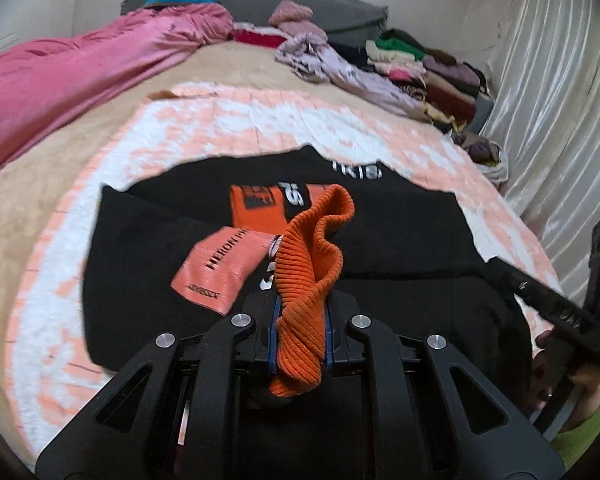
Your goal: Fold small clothes
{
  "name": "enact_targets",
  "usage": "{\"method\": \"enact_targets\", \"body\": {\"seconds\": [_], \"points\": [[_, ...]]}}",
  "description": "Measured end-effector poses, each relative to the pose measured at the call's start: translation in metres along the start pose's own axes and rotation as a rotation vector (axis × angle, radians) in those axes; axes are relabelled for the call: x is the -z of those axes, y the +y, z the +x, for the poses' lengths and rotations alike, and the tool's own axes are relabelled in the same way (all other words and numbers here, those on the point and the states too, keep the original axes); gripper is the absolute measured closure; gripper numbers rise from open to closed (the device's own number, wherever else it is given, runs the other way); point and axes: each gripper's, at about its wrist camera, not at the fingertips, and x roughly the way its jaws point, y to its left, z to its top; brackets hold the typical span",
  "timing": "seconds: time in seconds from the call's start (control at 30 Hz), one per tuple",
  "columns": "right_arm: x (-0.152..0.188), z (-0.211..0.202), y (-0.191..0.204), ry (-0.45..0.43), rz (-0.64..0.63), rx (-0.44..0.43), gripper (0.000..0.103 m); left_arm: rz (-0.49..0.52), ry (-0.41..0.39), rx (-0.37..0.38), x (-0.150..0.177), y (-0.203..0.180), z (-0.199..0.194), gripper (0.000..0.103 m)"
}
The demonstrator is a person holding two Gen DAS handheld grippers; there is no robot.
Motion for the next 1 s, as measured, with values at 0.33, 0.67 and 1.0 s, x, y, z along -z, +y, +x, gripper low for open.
{"method": "enact_targets", "body": {"seconds": [0.33, 0.67, 1.0], "points": [[0.001, 0.008, -0.023, 0.022, 0.056, 0.004, 0.011, 0.03, 0.05, 0.03, 0.012, -0.014, 0.02, 0.084], [0.0, 0.015, -0.012, 0.039, 0.04, -0.008, 0.011, 0.033, 0.034, 0.117, 0.028, -0.018, 0.001, 0.072], [0.022, 0.04, 0.058, 0.142, -0.093, -0.123, 0.011, -0.005, -0.078, -0.103, 0.02, 0.034, -0.026, 0.055]]}}
